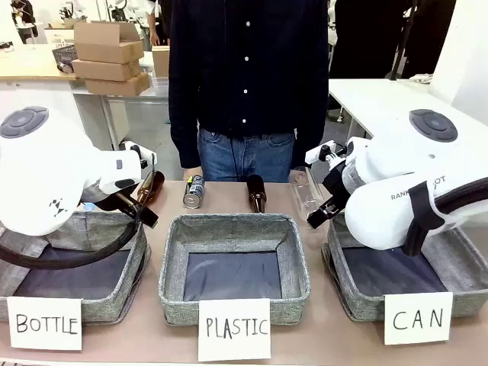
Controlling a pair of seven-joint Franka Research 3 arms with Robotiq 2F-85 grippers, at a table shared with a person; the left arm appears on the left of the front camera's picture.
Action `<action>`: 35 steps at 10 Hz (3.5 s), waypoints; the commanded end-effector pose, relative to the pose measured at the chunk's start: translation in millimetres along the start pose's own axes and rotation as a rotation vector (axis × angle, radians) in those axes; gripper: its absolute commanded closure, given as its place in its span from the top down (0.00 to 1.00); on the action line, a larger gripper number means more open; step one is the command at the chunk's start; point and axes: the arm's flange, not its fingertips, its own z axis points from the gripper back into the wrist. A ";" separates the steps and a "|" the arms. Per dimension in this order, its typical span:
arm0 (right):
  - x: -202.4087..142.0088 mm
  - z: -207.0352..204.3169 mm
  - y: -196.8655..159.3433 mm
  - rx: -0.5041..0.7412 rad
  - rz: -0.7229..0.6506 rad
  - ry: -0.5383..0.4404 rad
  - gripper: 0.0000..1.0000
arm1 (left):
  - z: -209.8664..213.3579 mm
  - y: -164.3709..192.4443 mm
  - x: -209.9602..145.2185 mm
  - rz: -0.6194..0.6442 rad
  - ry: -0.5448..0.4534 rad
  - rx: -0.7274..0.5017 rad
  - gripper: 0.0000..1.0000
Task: Sort the can waste into the basket.
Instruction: Pick up the can waste from the table and place it in the right Fabric basket.
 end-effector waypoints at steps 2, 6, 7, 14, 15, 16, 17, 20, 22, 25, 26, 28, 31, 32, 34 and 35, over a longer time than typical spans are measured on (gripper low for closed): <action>0.0 0.0 0.0 0.000 0.000 0.000 1.00 | 0.0 0.0 0.0 0.000 0.000 0.000 1.00; 0.0 0.0 0.0 0.000 0.000 0.000 1.00 | 0.0 0.0 0.0 0.000 0.000 0.000 1.00; 0.0 0.0 0.0 0.000 0.000 0.000 1.00 | 0.0 0.0 0.0 0.000 0.000 0.000 1.00; -54.5 203.0 47.9 -0.031 0.204 0.116 1.00 | 199.2 -188.0 8.7 -0.107 -0.002 0.166 1.00; -96.7 215.7 59.4 -0.128 0.206 0.156 1.00 | 205.2 -202.0 -28.5 -0.170 0.066 0.221 1.00; -120.2 204.5 62.7 -0.165 0.189 0.165 1.00 | 196.6 -196.4 -46.5 -0.112 0.051 0.192 1.00; 0.4 183.3 33.5 -0.065 0.139 0.089 1.00 | 185.7 -183.5 10.5 -0.118 -0.030 0.195 1.00; 0.4 183.3 33.5 -0.065 0.139 0.089 1.00 | 185.7 -183.5 10.5 -0.118 -0.030 0.195 1.00; 0.4 183.3 33.5 -0.065 0.139 0.089 1.00 | 185.7 -183.5 10.5 -0.118 -0.030 0.195 1.00; 0.4 183.3 33.5 -0.065 0.139 0.089 1.00 | 185.7 -183.5 10.5 -0.118 -0.030 0.195 1.00; 0.4 183.3 33.5 -0.065 0.139 0.089 1.00 | 185.7 -183.5 10.5 -0.118 -0.030 0.195 1.00; 0.4 183.3 33.5 -0.065 0.139 0.089 1.00 | 185.7 -183.5 10.5 -0.118 -0.030 0.195 1.00; -0.2 182.8 32.5 -0.081 0.157 0.102 1.00 | 205.5 -166.5 3.6 -0.114 -0.121 -0.042 1.00; -3.3 207.9 11.3 0.217 0.075 -0.044 1.00 | 236.4 -115.8 -25.4 -0.048 -0.309 -0.373 1.00; -29.7 260.5 -38.5 0.633 -0.214 -0.150 1.00 | 245.5 -22.1 -111.6 0.200 -0.450 -0.657 1.00; -51.9 275.7 -67.2 0.741 -0.385 -0.235 1.00 | 224.8 6.5 -156.1 0.312 -0.476 -0.719 1.00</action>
